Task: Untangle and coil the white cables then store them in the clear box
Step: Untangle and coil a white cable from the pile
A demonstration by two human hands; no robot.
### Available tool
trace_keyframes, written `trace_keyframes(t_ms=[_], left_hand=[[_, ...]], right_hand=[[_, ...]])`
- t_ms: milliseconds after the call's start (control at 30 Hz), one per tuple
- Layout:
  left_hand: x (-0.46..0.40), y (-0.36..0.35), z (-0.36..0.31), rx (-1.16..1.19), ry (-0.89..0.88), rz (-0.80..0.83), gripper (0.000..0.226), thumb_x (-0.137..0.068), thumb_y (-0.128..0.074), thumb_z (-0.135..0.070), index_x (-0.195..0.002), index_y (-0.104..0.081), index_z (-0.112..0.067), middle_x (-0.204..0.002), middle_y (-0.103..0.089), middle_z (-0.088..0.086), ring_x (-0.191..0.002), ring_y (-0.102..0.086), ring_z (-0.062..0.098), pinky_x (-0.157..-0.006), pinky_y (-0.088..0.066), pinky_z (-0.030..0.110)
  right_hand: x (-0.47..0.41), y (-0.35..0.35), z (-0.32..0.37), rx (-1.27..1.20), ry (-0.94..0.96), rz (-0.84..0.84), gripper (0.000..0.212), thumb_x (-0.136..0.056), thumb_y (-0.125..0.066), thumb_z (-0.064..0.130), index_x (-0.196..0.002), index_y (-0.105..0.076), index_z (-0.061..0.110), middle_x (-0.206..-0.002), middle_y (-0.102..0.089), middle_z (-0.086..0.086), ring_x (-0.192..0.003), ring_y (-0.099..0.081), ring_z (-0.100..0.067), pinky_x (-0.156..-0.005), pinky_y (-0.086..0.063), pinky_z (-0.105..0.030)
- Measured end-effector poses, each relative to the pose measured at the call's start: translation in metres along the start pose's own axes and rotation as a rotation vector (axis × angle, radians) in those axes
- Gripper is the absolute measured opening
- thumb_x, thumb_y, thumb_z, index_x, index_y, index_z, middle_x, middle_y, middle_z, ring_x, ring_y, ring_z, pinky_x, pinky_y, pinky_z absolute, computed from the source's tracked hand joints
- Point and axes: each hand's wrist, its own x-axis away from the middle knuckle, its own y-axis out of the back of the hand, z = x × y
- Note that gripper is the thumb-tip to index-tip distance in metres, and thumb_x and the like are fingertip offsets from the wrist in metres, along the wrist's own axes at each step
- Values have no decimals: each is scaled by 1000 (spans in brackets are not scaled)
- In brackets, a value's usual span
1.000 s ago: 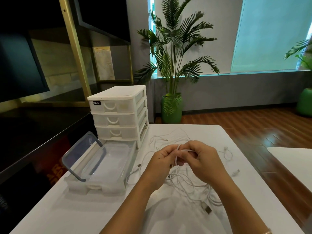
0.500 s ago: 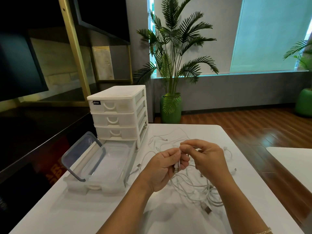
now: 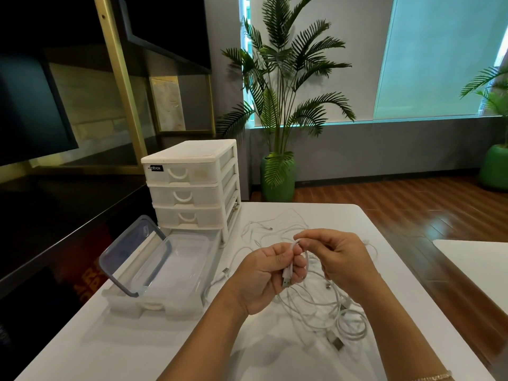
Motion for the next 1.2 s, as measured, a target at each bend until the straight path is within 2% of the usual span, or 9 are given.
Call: trace_keyframes(t_ms=[133, 200, 400, 600, 800, 900, 967, 1067, 1200], left_hand=[[0, -4, 0, 22, -1, 22, 18, -86, -46, -7, -83, -64, -3, -71, -68, 8, -57, -60, 11, -54, -51, 18], [0, -5, 0, 78, 4, 33, 22, -85, -46, -7, -82, -66, -2, -76, -68, 11, -58, -59, 12, -52, -50, 18], [-1, -7, 1, 141, -20, 10, 30, -81, -50, -18, -73, -74, -1, -71, -69, 13, -55, -62, 13, -48, -51, 17], [-1, -10, 3, 184, -38, 10, 31, -81, -48, -12, -70, -75, -1, -65, -69, 12, -54, -66, 16, -49, -54, 21], [-3, -7, 1, 196, -96, -44, 38, -96, -37, -8, -83, -73, -1, -57, -58, 1, -47, -52, 8, -43, -43, 16], [-4, -5, -1, 243, -124, -57, 42, -96, -35, -7, -85, -74, 0, -55, -52, -1, -45, -45, 6, -42, -39, 14], [-5, -4, -2, 267, -127, -61, 42, -97, -34, -8, -88, -74, 2, -55, -51, -1, -45, -45, 6, -43, -40, 14], [-6, -2, -4, 328, -142, -87, 32, -97, -36, -11, -104, -61, 7, -56, -53, 0, -46, -47, 7, -43, -40, 14], [-7, 3, -6, 353, -188, -151, 31, -97, -37, -13, -112, -54, 8, -59, -59, 3, -49, -54, 8, -45, -46, 15]], right_hand=[[-1, 0, -6, 63, 40, -34, 31, -83, -64, 4, -73, -69, 33, -70, -70, 20, -74, -66, 1, -72, -51, -10], [-1, -3, -9, 106, 58, -78, 31, -83, -64, 4, -74, -70, 33, -67, -68, 26, -79, -65, 3, -78, -51, -12], [1, -10, -8, 169, 139, -138, 19, -83, -60, -2, -85, -74, 12, -75, -64, 24, -76, -60, 14, -71, -46, -4], [1, -11, -12, 150, 143, -138, 23, -84, -61, 1, -83, -72, 21, -78, -66, 21, -78, -62, 9, -72, -49, -7], [0, -13, -14, 215, 177, -141, 20, -87, -61, 13, -99, -71, 25, -77, -65, 21, -74, -61, 9, -70, -46, -4], [2, -13, -10, 246, 200, -138, 22, -87, -60, 20, -99, -68, 37, -60, -61, 28, -63, -61, -1, -64, -47, -8], [2, -13, -12, 327, 213, -121, 28, -89, -59, 21, -101, -64, 45, -57, -63, 18, -61, -62, -7, -66, -51, -17], [3, -11, -16, 567, 311, -158, 26, -87, -56, 30, -110, -69, 27, -69, -73, 2, -60, -68, -19, -59, -57, -37], [-1, -12, -18, 790, 440, -198, 26, -82, -54, 38, -89, -73, 22, -62, -71, 4, -48, -64, -19, -40, -52, -33]])
